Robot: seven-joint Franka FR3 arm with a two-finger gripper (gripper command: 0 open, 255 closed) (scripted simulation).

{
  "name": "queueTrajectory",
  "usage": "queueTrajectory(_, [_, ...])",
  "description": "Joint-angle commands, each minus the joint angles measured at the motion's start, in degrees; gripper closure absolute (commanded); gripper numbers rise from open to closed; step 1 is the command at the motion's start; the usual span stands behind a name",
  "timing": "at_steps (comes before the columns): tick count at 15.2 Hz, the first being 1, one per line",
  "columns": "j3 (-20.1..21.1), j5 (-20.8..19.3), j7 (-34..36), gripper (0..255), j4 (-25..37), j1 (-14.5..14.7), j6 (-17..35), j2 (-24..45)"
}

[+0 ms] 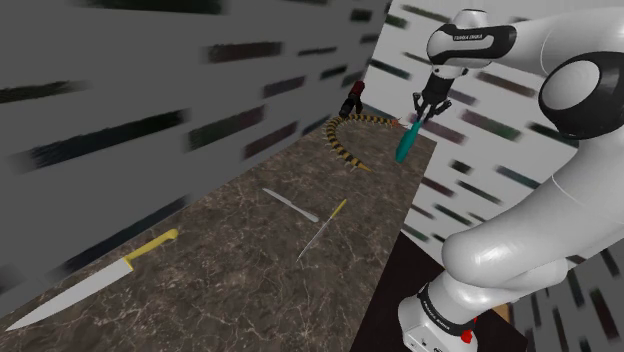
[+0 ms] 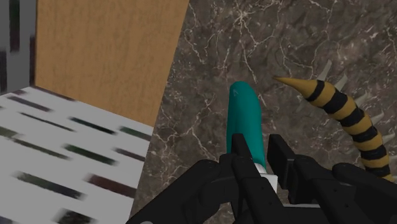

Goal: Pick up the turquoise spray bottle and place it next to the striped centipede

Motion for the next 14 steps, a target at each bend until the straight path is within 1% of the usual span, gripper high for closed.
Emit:
queueTrajectory(1, [0.02, -0.05, 0.23, 255, -1.44, 0.02, 1.56, 0.09])
queueTrajectory(14, [-0.11, -0.41, 1.20, 255, -9.39, -0.10, 11.27, 1.89])
